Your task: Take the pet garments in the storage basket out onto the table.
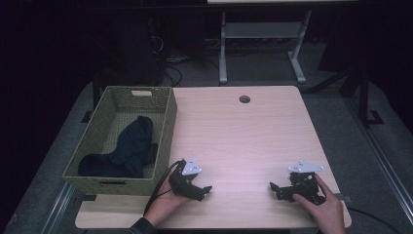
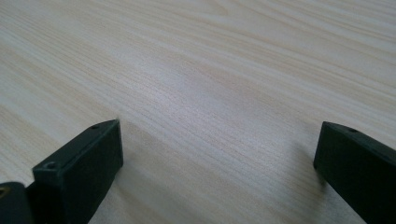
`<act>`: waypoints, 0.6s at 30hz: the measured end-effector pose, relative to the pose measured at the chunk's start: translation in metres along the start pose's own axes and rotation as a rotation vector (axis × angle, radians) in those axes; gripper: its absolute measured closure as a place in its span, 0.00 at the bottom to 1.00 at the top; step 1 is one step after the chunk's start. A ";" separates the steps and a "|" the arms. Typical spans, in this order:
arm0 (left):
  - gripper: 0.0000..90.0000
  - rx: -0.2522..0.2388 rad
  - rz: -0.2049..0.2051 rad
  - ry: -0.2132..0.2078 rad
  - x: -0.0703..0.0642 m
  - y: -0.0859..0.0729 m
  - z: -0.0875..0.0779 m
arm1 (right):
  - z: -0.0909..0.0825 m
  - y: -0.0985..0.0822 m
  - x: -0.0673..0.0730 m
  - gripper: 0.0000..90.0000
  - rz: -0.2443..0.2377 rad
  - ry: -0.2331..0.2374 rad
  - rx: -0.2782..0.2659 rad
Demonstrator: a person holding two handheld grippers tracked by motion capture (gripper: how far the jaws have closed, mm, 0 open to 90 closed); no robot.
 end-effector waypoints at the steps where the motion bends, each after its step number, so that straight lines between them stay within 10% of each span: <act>1: 0.14 -0.003 -0.003 -0.001 0.000 0.001 -0.001 | 0.000 0.000 0.000 0.01 0.000 0.000 0.000; 18: 0.15 -0.011 0.009 -0.017 -0.002 0.015 -0.007 | 0.000 0.000 0.000 0.01 -0.002 0.000 -0.001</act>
Point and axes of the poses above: each handheld gripper's, and its own axes: z roughly forward along the jaws, y roughly out of its top, x roughly to its left, the point moved 7 cm from there along z, roughly forward along the jaws, and after that the axes turned 1 degree about -x, right-handed, at the moved point
